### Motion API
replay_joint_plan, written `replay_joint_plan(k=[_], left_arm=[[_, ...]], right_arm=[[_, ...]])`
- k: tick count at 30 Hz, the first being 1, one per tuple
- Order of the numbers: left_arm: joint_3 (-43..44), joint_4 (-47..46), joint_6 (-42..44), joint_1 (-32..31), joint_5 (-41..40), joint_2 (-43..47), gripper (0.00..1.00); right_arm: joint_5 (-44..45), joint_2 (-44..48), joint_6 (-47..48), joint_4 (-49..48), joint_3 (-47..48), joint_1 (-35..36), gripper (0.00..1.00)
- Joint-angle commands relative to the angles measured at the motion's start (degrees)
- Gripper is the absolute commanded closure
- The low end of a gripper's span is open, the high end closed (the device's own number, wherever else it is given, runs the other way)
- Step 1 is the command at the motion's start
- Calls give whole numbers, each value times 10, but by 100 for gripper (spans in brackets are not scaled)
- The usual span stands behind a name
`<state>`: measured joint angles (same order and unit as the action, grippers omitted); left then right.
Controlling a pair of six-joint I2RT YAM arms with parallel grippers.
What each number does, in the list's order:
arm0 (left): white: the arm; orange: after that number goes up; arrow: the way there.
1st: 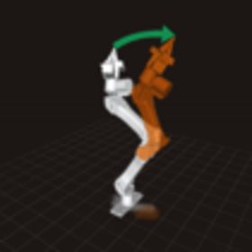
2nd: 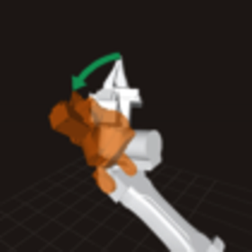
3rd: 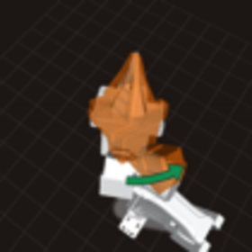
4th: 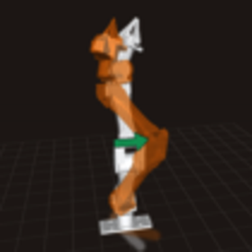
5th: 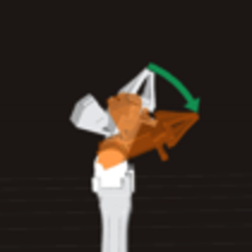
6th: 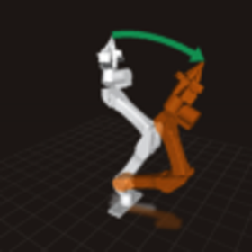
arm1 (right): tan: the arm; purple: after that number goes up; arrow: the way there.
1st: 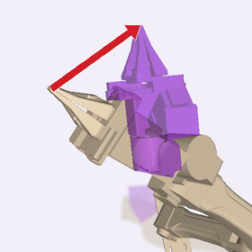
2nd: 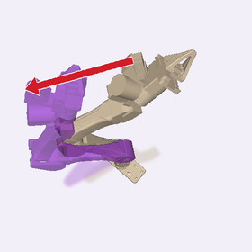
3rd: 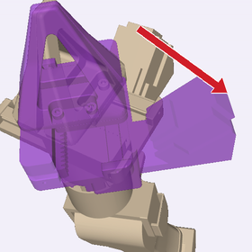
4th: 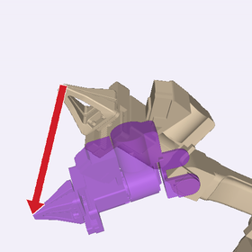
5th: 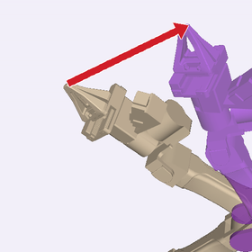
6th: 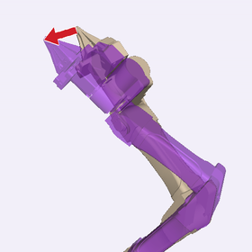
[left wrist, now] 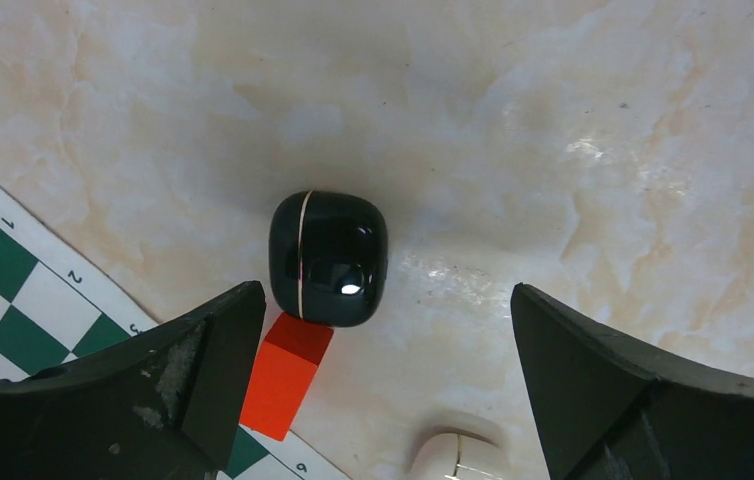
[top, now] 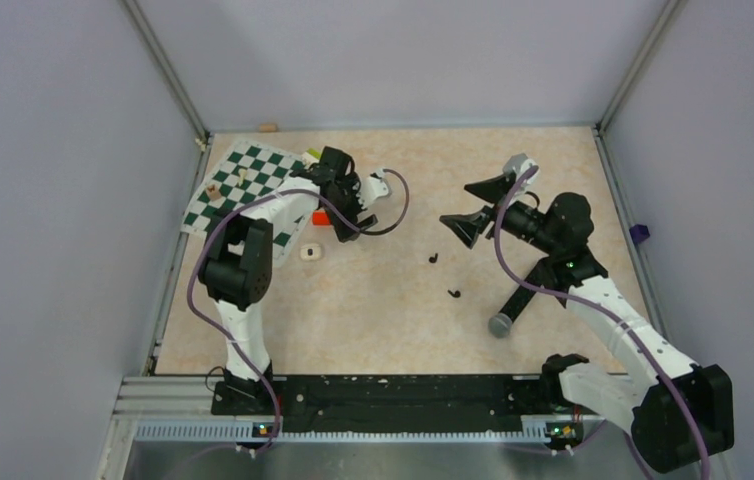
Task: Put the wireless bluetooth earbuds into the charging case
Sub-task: Pick up the charging case at the center of the board.
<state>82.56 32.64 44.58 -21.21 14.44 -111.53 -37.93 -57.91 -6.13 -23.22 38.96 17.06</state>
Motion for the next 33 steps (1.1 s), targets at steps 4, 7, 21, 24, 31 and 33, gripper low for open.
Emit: replay_joint_plan(k=[4,7,21,24,31,33], left_arm=[[45,10,20,25,-4,-34,1],[56,18,27,30,-2,-49,2],[135,109,61,35,15,-127,23],[152,137,62,35,35,-133,49],[133,166,62,33,143,-66,74],[101,151,58,30,180,-8,74]], right_arm=[[-20,-14,6,-28,1,-6,7],[-21,-19,5,-29,2,-5,7],[-33,-29,6,-31,2,-6,7],[-57,-35,6,-33,3,-6,9],[-63,-67,-3,-29,8,-6,14],[-65,-85,-25,-28,12,-5,14]])
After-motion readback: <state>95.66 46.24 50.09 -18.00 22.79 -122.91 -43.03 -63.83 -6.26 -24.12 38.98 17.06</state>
